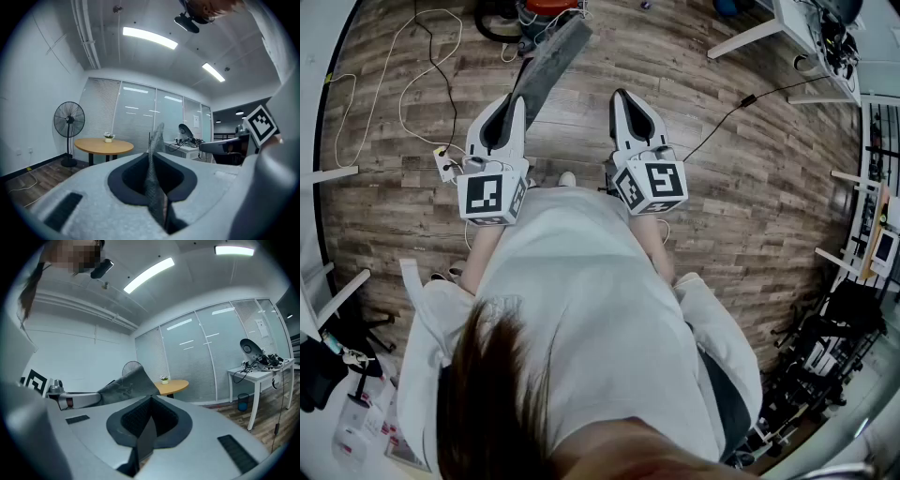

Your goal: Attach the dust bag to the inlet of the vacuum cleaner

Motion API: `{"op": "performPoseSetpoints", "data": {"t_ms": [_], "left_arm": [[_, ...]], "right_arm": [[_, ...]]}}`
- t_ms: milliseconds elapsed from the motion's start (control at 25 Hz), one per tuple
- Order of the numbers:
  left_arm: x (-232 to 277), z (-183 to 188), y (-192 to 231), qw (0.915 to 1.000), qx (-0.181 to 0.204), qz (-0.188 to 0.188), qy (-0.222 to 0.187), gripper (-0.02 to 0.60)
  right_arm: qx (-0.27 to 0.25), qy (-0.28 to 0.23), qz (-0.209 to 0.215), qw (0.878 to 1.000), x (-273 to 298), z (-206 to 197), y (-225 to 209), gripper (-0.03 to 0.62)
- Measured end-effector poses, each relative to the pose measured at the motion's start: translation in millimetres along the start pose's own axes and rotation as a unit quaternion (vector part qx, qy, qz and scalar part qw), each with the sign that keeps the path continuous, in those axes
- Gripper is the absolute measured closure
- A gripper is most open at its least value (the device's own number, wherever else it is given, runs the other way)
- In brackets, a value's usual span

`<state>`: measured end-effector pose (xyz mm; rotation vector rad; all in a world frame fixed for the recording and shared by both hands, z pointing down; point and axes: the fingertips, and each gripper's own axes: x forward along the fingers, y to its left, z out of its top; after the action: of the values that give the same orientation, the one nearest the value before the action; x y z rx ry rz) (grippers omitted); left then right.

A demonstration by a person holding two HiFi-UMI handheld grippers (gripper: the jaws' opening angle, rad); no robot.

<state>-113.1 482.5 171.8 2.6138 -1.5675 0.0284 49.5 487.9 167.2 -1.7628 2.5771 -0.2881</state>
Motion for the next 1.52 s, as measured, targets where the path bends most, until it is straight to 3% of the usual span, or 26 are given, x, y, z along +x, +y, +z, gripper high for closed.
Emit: {"op": "performPoseSetpoints", "data": {"t_ms": [680, 1080, 1520], "left_arm": [[12.0, 0.6, -15.1, 0.9999, 0.007, 0.004, 0.009, 0.542], [8.6, -5.6, -18.7, 0.9996, 0.019, -0.001, 0.019, 0.543], [53.0, -11.2, 33.1, 0.9991, 0.008, -0.022, 0.036, 0.543]], "right_arm": [[-0.001, -0.01, 0.021, 1.0, -5.7, 7.3, -17.3, 0.592], [0.009, 0.008, 0.022, 1.0, -20.9, -8.4, -26.7, 0.591], [0.012, 0.027, -0.001, 1.0, 41.7, -9.3, -27.4, 0.591]]}}
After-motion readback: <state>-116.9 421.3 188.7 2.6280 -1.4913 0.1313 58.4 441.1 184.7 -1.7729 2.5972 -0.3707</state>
